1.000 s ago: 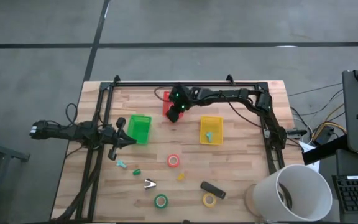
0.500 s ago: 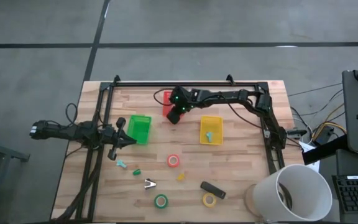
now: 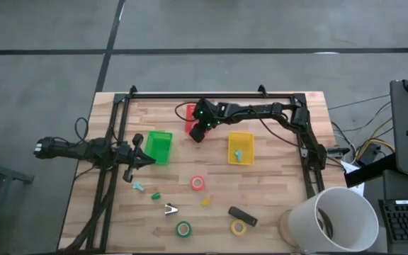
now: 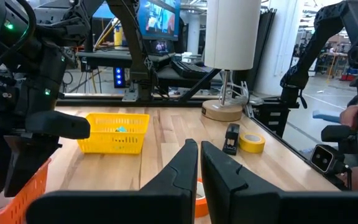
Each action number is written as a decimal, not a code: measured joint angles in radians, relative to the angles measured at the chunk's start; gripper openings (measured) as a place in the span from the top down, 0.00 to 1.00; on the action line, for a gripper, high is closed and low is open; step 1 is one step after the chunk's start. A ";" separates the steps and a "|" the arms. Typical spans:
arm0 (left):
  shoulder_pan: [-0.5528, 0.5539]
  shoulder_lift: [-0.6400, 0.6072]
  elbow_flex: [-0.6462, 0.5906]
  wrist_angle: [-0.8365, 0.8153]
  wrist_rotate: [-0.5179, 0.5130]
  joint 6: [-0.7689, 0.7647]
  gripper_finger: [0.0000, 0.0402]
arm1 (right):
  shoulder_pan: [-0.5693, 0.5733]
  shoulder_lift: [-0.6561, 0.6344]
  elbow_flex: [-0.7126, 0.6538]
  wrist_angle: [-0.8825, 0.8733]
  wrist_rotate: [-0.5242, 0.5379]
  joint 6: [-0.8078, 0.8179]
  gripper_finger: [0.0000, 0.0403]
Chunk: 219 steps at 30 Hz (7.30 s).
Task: Pick and place Stapler, Stapler remover, tape
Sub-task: Put the orange tape into the orange basket, then put the green tape into the orange basket
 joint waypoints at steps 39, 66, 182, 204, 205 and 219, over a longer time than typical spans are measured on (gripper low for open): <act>0.000 0.000 0.000 0.000 0.000 0.000 0.94 | 0.399 -0.045 -0.063 -0.099 0.003 -0.189 0.55; 0.000 0.000 0.000 0.000 0.000 0.000 0.94 | 0.398 -0.016 -0.052 -0.117 -0.003 -0.210 0.93; 0.000 0.001 0.000 0.000 0.000 0.000 0.94 | 0.382 0.090 0.476 -0.590 -0.183 -0.409 0.93; 0.000 0.001 0.000 0.000 0.000 0.000 0.94 | 0.706 0.097 0.335 -0.203 0.029 -0.250 0.98; 0.000 0.001 0.000 0.000 0.000 0.000 0.94 | 0.720 0.097 0.323 -0.169 0.028 -0.254 0.97; 0.000 0.001 0.000 0.000 0.000 0.000 0.94 | 0.755 0.098 0.193 0.020 0.085 -0.151 0.60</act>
